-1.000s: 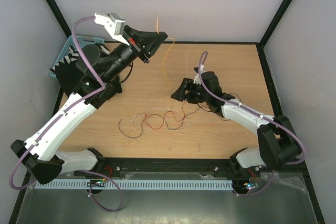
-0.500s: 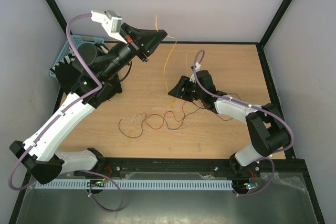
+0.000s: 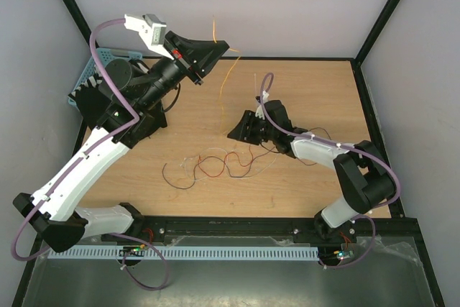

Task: Zip-tie the wires
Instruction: Straighten the cable at the center of the board.

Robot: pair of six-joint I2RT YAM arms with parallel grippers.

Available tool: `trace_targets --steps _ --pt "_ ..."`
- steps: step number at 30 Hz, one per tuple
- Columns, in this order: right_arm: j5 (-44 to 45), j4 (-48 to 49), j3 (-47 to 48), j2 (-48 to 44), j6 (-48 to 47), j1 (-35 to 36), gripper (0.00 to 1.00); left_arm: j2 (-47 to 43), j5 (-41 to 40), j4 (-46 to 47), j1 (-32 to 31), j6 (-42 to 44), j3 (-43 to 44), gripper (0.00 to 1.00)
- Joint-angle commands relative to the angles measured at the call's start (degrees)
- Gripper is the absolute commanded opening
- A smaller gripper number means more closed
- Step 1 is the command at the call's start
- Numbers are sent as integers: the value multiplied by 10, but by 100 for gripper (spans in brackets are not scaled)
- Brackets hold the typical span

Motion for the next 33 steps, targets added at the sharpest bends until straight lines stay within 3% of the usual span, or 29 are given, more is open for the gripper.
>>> trace_targets --steps 1,15,28,33 --pt "-4 11 17 3 -1 2 57 -13 0 10 -4 -2 20 0" --pt "45 -17 58 6 -22 2 60 -14 2 9 -5 -6 25 0" --pt "21 -5 59 45 -25 3 33 -18 0 9 -18 -14 27 0" --pt "7 -5 55 45 -18 3 33 -20 -1 9 -18 -8 28 0"
